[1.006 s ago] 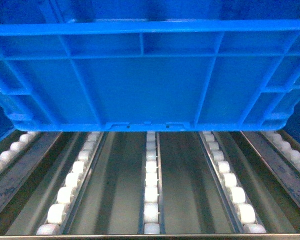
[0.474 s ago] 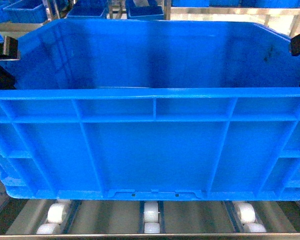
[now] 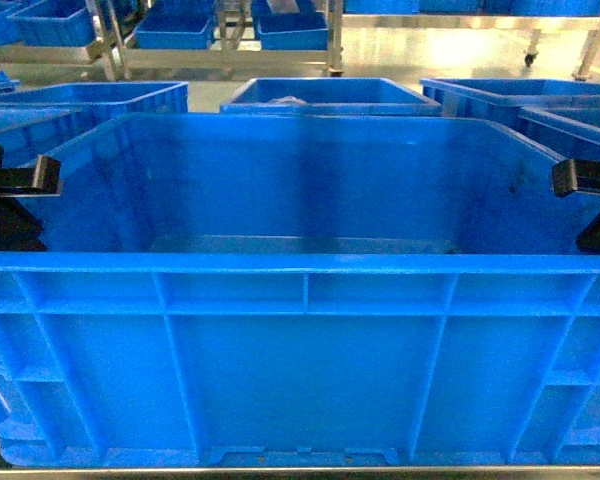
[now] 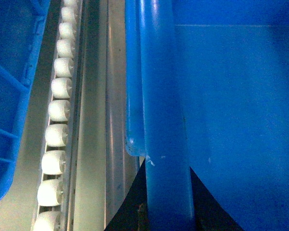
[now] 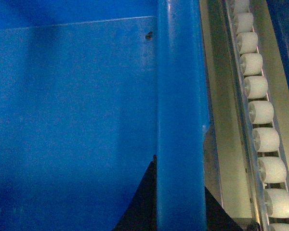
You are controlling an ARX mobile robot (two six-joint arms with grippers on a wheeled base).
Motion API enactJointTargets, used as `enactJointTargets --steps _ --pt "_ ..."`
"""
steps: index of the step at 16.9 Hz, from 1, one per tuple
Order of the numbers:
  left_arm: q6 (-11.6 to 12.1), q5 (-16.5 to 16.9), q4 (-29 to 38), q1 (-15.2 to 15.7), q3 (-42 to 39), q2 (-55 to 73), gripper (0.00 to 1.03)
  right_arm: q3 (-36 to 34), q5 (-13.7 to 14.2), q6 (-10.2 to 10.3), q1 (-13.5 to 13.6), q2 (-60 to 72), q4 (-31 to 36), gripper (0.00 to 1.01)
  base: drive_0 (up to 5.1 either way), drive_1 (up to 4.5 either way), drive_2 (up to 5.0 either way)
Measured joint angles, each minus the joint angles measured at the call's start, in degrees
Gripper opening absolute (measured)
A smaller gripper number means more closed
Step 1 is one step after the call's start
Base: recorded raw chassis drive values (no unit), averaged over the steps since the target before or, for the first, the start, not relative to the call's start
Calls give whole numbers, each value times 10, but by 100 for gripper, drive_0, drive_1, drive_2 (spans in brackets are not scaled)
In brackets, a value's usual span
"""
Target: Place box next to blue box on left shelf
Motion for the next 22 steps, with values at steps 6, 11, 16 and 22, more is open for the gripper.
enactJointTargets --steps 6,11,16,22 --pt "-14 10 28 0 -1 24 31 16 -9 57 -4 16 3 29 0 0 0" --pt "-60 26 127 16 16 25 95 36 15 84 0 -1 3 93 0 0 0" --pt "-62 11 178 22 20 16 98 37 45 64 8 -13 25 98 0 0 0" --pt "-19 -46 447 32 -92 -10 79 -45 94 -16 3 -35 313 85 0 0 0"
